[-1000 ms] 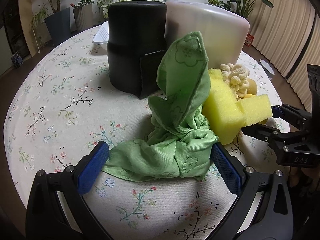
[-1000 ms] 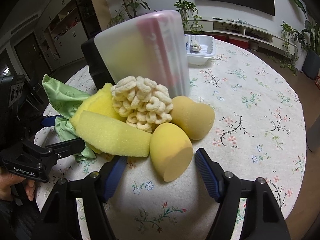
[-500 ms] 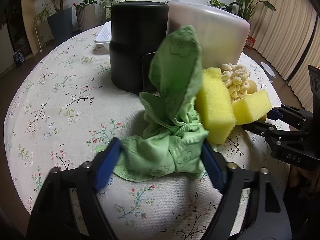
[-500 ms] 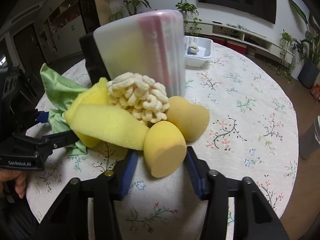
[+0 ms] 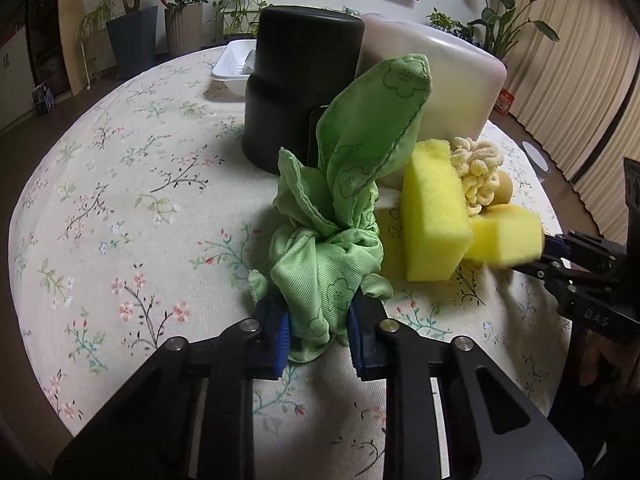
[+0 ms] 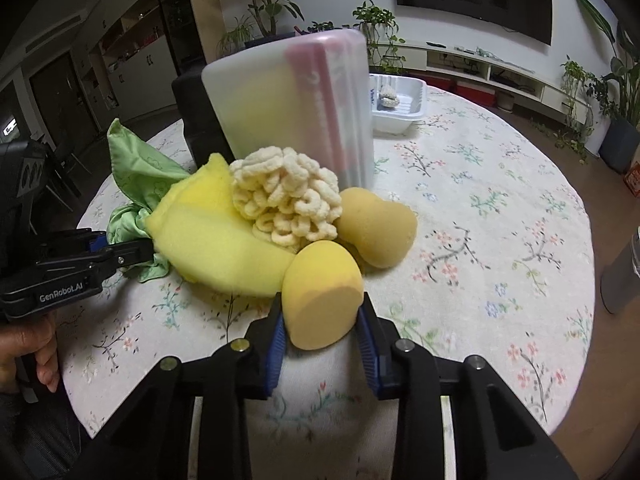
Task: Organize soft objects
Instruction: 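Carry the green cloth and tan egg sponge over the white tray with both grippers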
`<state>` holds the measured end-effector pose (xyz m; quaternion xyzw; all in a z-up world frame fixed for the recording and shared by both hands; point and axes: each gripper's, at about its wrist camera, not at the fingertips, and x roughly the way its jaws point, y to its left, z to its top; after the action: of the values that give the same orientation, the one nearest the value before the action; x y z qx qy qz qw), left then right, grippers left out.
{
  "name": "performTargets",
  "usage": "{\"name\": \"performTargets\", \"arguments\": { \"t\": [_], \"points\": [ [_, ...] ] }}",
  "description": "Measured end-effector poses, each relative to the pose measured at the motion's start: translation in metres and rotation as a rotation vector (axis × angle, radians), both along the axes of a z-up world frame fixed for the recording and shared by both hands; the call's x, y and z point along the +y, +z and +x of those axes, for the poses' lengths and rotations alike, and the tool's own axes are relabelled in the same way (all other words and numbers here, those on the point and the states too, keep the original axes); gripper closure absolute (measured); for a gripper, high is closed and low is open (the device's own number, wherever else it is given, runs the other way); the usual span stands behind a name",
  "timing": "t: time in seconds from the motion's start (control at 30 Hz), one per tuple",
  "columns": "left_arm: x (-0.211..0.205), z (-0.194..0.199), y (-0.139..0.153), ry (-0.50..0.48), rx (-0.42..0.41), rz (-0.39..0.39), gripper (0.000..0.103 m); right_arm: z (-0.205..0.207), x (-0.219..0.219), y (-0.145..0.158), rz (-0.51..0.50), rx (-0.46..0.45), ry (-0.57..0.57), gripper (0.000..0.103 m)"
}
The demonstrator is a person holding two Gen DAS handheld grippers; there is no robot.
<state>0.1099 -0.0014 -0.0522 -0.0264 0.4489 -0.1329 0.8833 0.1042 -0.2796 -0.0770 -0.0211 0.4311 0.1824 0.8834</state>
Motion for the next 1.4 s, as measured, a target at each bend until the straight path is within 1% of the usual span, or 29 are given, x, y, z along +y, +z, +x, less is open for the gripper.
{"name": "performTargets", "arguments": {
  "t": [0.17,0.43,0.6,0.73,0.83,0.9,0.93,0.97,1.0,1.1,1.23,1.33,1.4],
  "points": [
    [0.002,-0.009,0.002,0.005,0.0,-0.011,0.084,-0.014,-0.004,0.008,0.004,0.006,-0.008,0.068],
    [0.012,-0.028,0.011,0.033,-0.002,-0.056,0.084,-0.03,-0.014,0.022,-0.001,-0.005,-0.012,0.068],
    [0.031,-0.029,0.026,0.055,-0.014,-0.074,0.084,-0.026,-0.028,0.035,-0.018,-0.017,-0.023,0.068],
    [0.056,-0.017,0.05,0.084,-0.047,-0.072,0.084,-0.011,-0.049,0.048,-0.035,-0.028,-0.043,0.068],
    [0.072,0.002,0.065,0.091,-0.065,-0.063,0.084,0.008,-0.066,0.06,-0.049,-0.04,-0.064,0.068],
    [0.08,0.023,0.081,0.088,-0.086,-0.035,0.084,0.029,-0.08,0.068,-0.069,-0.051,-0.079,0.068],
    [0.081,0.03,0.085,0.085,-0.091,-0.022,0.084,0.037,-0.084,0.072,-0.076,-0.055,-0.084,0.068],
    [0.083,0.045,0.094,0.077,-0.103,0.001,0.084,0.05,-0.088,0.076,-0.091,-0.06,-0.085,0.068],
    [0.084,0.052,0.098,0.071,-0.11,0.009,0.084,0.06,-0.09,0.08,-0.106,-0.063,-0.084,0.068],
    [0.081,0.089,0.111,0.045,-0.12,0.043,0.084,0.098,-0.096,0.091,-0.122,-0.072,-0.074,0.068],
    [0.07,0.143,0.115,-0.016,-0.113,0.072,0.084,0.154,-0.089,0.101,-0.143,-0.078,-0.035,0.068],
    [0.062,0.175,0.109,-0.05,-0.094,0.072,0.083,0.19,-0.075,0.103,-0.145,-0.076,0.008,0.067],
    [0.053,0.199,0.102,-0.093,-0.092,0.074,0.083,0.207,-0.062,0.102,-0.138,-0.073,0.048,0.067]
  ]
}}
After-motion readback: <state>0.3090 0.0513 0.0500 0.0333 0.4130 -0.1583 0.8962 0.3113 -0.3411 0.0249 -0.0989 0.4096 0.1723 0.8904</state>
